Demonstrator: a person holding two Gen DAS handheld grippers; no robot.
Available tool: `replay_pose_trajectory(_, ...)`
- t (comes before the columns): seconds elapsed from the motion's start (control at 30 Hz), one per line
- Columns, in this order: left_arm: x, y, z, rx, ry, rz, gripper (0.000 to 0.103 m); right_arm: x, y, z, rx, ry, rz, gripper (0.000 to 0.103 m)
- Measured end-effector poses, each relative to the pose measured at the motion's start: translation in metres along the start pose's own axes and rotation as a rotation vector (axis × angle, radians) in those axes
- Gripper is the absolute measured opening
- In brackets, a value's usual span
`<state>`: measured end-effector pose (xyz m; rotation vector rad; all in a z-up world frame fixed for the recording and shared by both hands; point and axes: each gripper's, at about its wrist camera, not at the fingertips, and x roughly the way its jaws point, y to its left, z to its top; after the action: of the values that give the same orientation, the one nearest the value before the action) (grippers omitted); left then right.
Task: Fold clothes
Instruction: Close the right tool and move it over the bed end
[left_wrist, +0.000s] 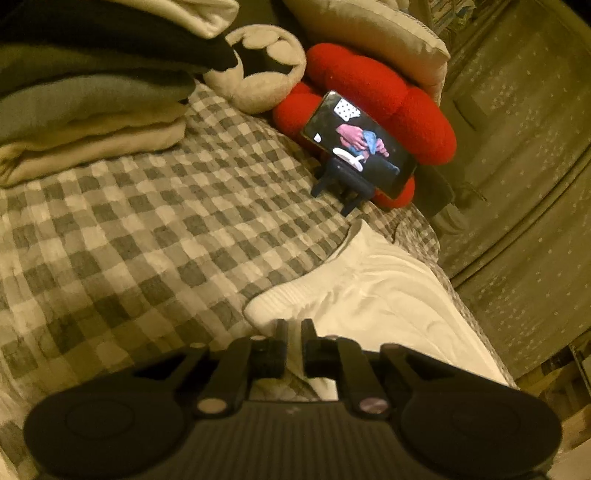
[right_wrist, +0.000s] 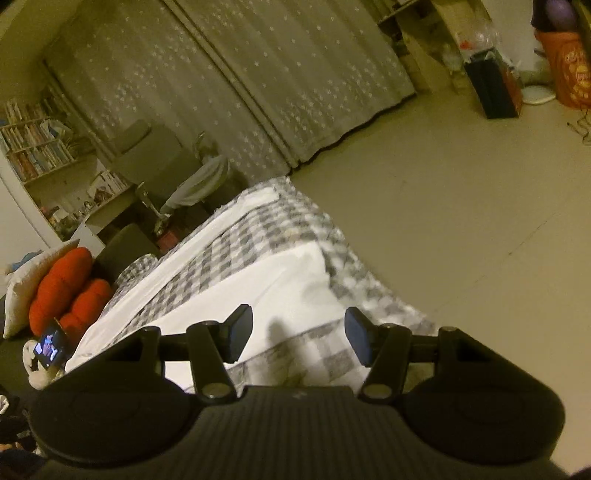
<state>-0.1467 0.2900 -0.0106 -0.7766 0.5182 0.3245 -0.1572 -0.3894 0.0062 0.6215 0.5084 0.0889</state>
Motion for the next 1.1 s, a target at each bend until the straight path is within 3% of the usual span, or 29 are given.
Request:
replay_pose_trajectory(0.07,0.003,-0.001,-0.001,0.008,0.015,-0.008,0.024,0.003,0.000,-0.001,0.033,0.003,0.016,0.060)
replay_pose_trajectory(0.23,0.011,-0.010,-0.003,0.049,0.020,-0.006,0.033,0.005,-0.004,-0.002,0.107,-0.012,0.020,0.058)
replay_pose_trajectory(0.37,0.014,-0.015,-0.005,0.059,0.003,-0.003,0.036,0.009,-0.006,-0.004,0.121,-0.025,0.000,0.030)
replay_pose_trajectory(0.4,0.015,-0.015,-0.006,0.059,-0.002,0.000,0.034,0.010,-0.006,-0.004,0.113,-0.027,-0.014,0.019)
replay_pose_trajectory(0.43,0.015,-0.015,-0.006,0.059,-0.006,0.002,0.028,0.011,-0.006,-0.005,0.114,-0.033,-0.024,0.015)
replay_pose_trajectory(0.47,0.016,-0.015,-0.006,0.063,-0.007,0.011,0.003,0.009,-0.007,-0.005,0.120,-0.044,-0.024,0.008)
replay_pose_trajectory(0.5,0.017,-0.014,-0.006,0.065,0.001,0.021,0.001,0.007,-0.008,-0.006,0.122,-0.058,-0.026,0.003)
replay_pose_trajectory(0.7,0.006,-0.004,-0.004,0.020,-0.014,0.023,0.000,-0.009,0.002,-0.002,0.075,-0.145,-0.051,0.002)
replay_pose_trajectory(1.1,-0.008,0.001,-0.003,0.007,-0.015,0.000,0.000,-0.022,0.019,0.010,0.014,-0.224,-0.063,0.002)
